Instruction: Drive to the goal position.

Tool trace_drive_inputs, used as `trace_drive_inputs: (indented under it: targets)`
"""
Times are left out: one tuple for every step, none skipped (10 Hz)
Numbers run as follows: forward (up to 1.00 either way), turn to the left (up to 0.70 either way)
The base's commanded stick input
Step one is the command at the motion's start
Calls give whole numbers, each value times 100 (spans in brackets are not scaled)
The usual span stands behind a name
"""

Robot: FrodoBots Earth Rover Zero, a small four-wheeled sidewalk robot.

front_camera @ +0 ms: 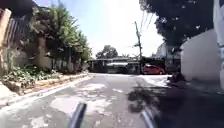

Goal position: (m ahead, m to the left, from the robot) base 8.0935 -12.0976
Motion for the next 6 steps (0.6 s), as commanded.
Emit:
trace_drive_inputs:
  targets:
    - [100, 20]
    - [100, 15]
    - [100, 5]
    - [100, 21]
    - [100, 19]
    - [100, 17]
